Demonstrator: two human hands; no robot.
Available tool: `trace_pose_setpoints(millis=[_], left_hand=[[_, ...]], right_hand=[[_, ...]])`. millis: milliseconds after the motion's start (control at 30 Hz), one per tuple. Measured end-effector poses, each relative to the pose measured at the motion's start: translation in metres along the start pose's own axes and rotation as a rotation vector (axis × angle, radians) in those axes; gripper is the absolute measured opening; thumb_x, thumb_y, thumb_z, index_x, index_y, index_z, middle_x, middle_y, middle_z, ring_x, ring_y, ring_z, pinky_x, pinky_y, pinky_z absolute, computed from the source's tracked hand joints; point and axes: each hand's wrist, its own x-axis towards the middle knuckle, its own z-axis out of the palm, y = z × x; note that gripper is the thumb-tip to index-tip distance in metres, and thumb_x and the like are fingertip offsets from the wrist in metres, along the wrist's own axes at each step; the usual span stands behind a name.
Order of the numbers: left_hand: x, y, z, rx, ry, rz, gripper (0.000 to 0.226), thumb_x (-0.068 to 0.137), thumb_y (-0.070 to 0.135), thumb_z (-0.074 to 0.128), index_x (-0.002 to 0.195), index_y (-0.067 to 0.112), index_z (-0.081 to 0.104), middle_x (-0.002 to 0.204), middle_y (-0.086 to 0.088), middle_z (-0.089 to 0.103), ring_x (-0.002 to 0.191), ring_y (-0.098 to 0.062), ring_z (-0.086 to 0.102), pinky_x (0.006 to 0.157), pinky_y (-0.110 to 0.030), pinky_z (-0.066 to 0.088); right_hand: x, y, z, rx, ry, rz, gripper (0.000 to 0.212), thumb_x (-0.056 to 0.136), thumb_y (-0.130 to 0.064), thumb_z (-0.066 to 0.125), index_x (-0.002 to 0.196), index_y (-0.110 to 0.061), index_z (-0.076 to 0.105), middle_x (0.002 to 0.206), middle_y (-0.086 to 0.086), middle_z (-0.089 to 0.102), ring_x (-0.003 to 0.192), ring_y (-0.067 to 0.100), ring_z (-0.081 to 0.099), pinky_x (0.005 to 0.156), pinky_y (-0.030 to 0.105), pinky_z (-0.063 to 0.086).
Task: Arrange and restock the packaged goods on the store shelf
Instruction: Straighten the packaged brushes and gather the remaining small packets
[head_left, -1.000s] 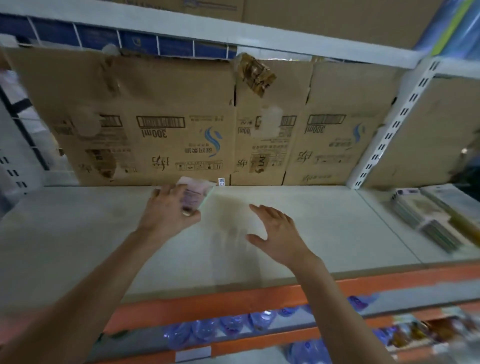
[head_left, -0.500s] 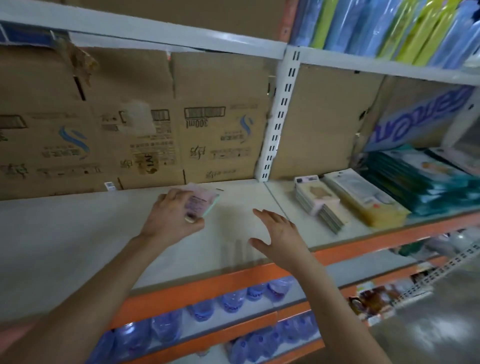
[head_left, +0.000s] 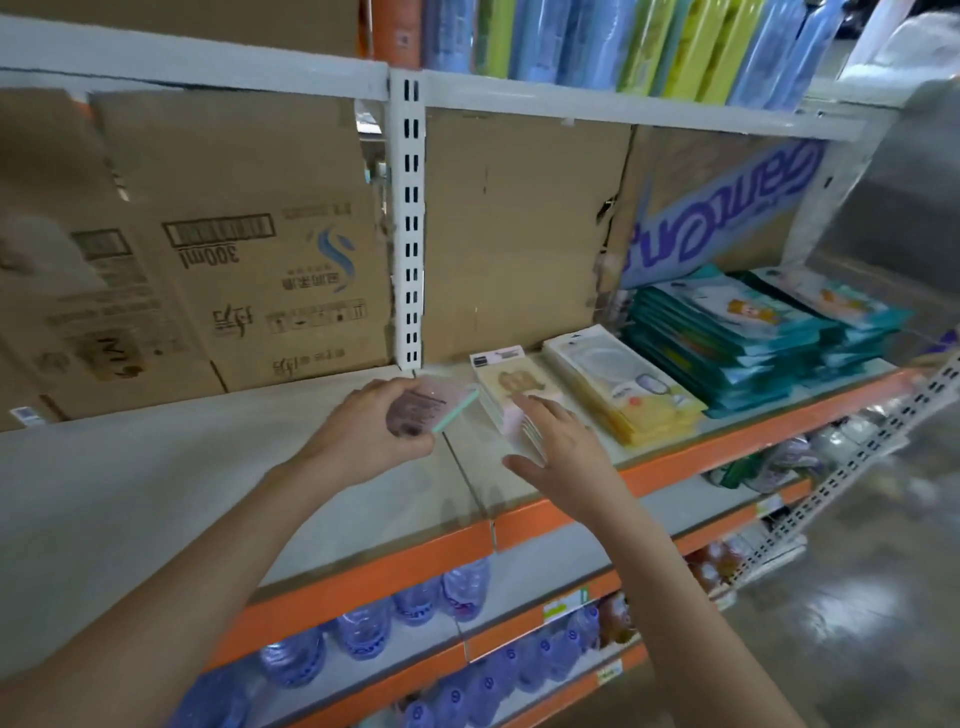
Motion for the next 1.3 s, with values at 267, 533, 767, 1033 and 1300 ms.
trace_pose_setpoints(millis=[267, 533, 767, 1033, 1300], left_hand=[[0.053, 0.006, 0.001, -0.176, -0.254, 0.085, 0.051, 0.048, 0.061, 0.057, 0.099, 0.055, 0.055, 0.106, 0.017, 0.061, 0.093, -0.002, 0.056, 0.079, -0.022, 0.045], [0.083, 0.012, -0.008, -0.357, -0.51, 0.162, 0.048, 0.065, 0.055, 0.055, 0.111, 0.039, 0.057, 0.116, 0.005, 0.062, 0.105, -0.005, 0.057, 0.09, -0.021, 0.044], [0.1, 0.026, -0.016, -0.348, -0.392, 0.195, 0.014, 0.089, 0.028, 0.06, 0.103, 0.028, 0.063, 0.102, 0.005, 0.068, 0.093, -0.004, 0.063, 0.083, -0.017, 0.047], [0.129, 0.054, 0.001, -0.257, -0.23, 0.211, 0.014, 0.077, 0.036, 0.072, 0.084, 0.024, 0.069, 0.086, -0.001, 0.072, 0.082, -0.015, 0.067, 0.084, -0.031, 0.051], [0.137, 0.068, 0.019, -0.453, 0.117, -0.008, 0.012, 0.087, 0.01, 0.06, 0.077, 0.015, 0.064, 0.068, 0.012, 0.068, 0.063, 0.0, 0.059, 0.057, -0.011, 0.044]], right_hand=[[0.052, 0.017, -0.013, 0.132, 0.136, -0.074, 0.053, 0.08, -0.017, 0.07, 0.13, -0.022, 0.053, 0.14, 0.004, 0.045, 0.128, 0.024, 0.043, 0.104, 0.039, 0.036], [0.093, 0.023, -0.022, 0.191, 0.212, -0.215, 0.016, 0.075, -0.018, 0.057, 0.08, -0.01, 0.07, 0.072, 0.0, 0.066, 0.065, 0.015, 0.057, 0.06, 0.025, 0.039], [0.117, 0.04, -0.042, 0.156, 0.05, -0.175, 0.007, 0.083, -0.018, 0.066, 0.085, -0.011, 0.067, 0.054, -0.014, 0.046, 0.054, 0.0, 0.042, 0.055, 0.014, 0.03], [0.139, 0.06, -0.058, 0.239, -0.068, -0.288, 0.011, 0.081, -0.019, 0.068, 0.09, -0.015, 0.067, 0.077, 0.003, 0.064, 0.074, 0.021, 0.057, 0.066, 0.034, 0.042], [0.143, 0.113, -0.062, 0.523, -0.002, -0.117, 0.066, 0.077, -0.036, 0.072, 0.133, -0.029, 0.039, 0.101, -0.009, 0.062, 0.091, 0.012, 0.06, 0.082, 0.03, 0.049]])
